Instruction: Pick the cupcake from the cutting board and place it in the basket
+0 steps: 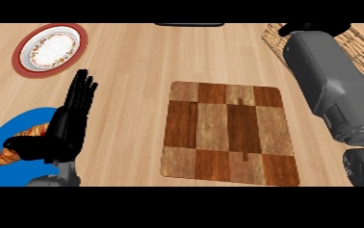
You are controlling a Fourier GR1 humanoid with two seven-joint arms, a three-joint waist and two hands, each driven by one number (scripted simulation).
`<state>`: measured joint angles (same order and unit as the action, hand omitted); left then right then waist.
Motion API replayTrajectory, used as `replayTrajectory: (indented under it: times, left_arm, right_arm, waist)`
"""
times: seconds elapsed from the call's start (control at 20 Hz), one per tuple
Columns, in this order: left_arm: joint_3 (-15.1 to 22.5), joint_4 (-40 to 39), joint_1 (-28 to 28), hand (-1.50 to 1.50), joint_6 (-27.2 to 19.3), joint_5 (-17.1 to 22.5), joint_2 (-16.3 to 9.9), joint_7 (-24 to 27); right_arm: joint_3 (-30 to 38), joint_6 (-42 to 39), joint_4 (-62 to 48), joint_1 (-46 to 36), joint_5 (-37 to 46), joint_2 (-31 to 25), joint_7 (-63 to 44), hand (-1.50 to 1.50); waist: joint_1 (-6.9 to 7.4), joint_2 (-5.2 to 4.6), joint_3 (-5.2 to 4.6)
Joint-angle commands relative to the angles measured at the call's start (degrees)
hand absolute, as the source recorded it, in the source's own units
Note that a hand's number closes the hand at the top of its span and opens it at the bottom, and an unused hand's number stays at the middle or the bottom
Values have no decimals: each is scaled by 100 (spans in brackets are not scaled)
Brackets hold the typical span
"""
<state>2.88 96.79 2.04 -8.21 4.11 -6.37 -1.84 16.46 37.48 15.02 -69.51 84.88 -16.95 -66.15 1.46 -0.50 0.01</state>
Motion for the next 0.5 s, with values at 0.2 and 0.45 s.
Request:
replayTrajectory:
  times: [0.2, 0.45]
  left_arm:
    - [68, -261, 211, 0, -126, -183, 143, 14]
    - [-264, -230, 326, 0, 43, 79, -39, -73]
  right_arm:
    - [262, 153, -25, 166, -140, -89, -497, 150]
    - [283, 449, 210, 613, -165, 80, -382, 150]
  waist:
    - [-1, -17, 1]
    - [-96, 34, -2]
